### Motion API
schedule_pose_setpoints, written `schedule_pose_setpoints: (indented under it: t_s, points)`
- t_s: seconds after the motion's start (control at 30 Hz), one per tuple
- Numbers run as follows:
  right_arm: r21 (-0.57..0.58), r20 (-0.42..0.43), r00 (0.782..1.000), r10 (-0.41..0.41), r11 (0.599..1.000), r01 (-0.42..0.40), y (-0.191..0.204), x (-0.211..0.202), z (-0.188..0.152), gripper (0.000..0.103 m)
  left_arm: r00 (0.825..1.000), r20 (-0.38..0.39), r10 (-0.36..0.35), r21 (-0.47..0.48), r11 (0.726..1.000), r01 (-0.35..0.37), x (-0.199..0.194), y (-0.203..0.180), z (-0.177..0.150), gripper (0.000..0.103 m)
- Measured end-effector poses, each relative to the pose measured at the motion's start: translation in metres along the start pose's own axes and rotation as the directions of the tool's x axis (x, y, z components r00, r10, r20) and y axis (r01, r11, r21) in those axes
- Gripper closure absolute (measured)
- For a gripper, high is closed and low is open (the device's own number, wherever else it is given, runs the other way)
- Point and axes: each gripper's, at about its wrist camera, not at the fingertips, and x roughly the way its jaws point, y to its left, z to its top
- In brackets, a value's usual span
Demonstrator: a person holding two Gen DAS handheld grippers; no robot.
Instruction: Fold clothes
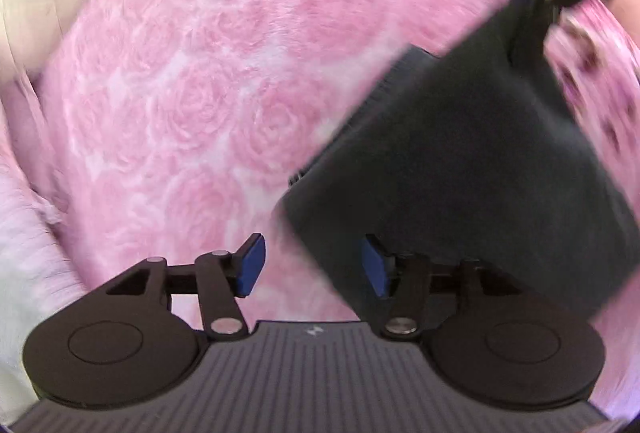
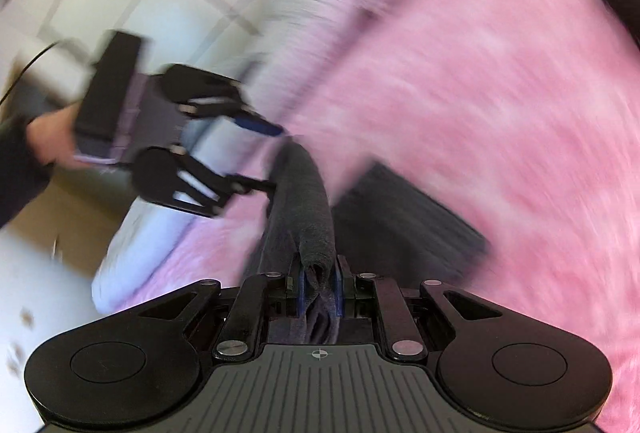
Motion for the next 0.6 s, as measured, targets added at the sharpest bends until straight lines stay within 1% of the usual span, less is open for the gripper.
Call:
schedule_pose_setpoints:
  t_s: [0.07,0.1,0.17,0.2,0.23,0.27,0.33,0.37,0.4,0.43,0.47,0.5,0.53,0.6]
  points:
    - [0.092,-0.027,1.0,-0.013,0.996,0.016,-0.035,0.012,0.001,0.087,0.998,0.013,-0.056,-0.115,0.992,0.057,0.016,0.014,0.001,0.055]
    - [0.127,-0.033,0.999,-0.004,0.992,0.009,-0.048,0.014,0.001,0.085,0.996,0.023,-0.082,-0.161,0.983,0.084,0.021,0.017,-0.003,0.055]
    - [0.151,-0.042,0.999,-0.001,0.989,0.007,-0.058,0.011,0.003,0.075,0.989,0.05,-0.136,-0.247,0.958,0.144,0.028,0.02,-0.014,0.054]
    - [0.16,-0.037,0.999,-0.001,0.987,0.007,-0.059,0.009,0.002,0.066,0.984,0.069,-0.166,-0.292,0.94,0.179,0.031,0.022,-0.021,0.054]
    - [0.169,-0.032,0.999,-0.001,0.986,0.006,-0.059,0.007,0.002,0.062,0.977,0.09,-0.194,-0.335,0.918,0.213,0.034,0.025,-0.027,0.054]
    - [0.179,-0.026,1.0,-0.001,0.984,0.006,-0.059,0.005,0.002,0.061,0.97,0.119,-0.213,-0.39,0.888,0.243,0.039,0.029,-0.032,0.054]
    - [0.197,-0.016,1.0,-0.002,0.98,0.005,-0.06,0.001,0.001,0.061,0.954,0.188,-0.235,-0.501,0.812,0.299,0.05,0.04,-0.04,0.055]
    - [0.204,-0.012,1.0,-0.002,0.979,0.005,-0.06,0.0,0.001,0.061,0.945,0.214,-0.247,-0.542,0.775,0.326,0.055,0.043,-0.042,0.058]
    - [0.188,-0.018,1.0,-0.006,0.982,0.009,-0.058,0.004,0.001,0.062,0.936,0.238,-0.26,-0.576,0.738,0.351,0.059,0.044,-0.045,0.071]
    - [0.172,-0.025,1.0,-0.01,0.985,0.014,-0.056,0.009,0.002,0.084,0.936,0.246,-0.25,-0.594,0.724,0.35,0.057,0.045,-0.048,0.076]
    - [0.154,-0.039,0.999,-0.022,0.988,0.028,-0.054,0.011,0.005,0.087,0.941,0.248,-0.23,-0.605,0.722,0.336,0.052,0.044,-0.052,0.088]
    - [0.136,-0.053,0.998,-0.034,0.99,0.041,-0.052,0.013,0.008,0.088,0.946,0.248,-0.21,-0.616,0.719,0.321,0.047,0.043,-0.056,0.092]
    - [0.126,-0.059,0.998,-0.033,0.991,0.04,-0.053,0.016,0.01,0.09,0.95,0.249,-0.19,-0.626,0.716,0.307,0.043,0.042,-0.059,0.093]
    - [0.105,-0.07,0.997,-0.032,0.994,0.039,-0.055,0.022,0.015,0.091,0.954,0.252,-0.16,-0.651,0.702,0.29,0.039,0.045,-0.07,0.093]
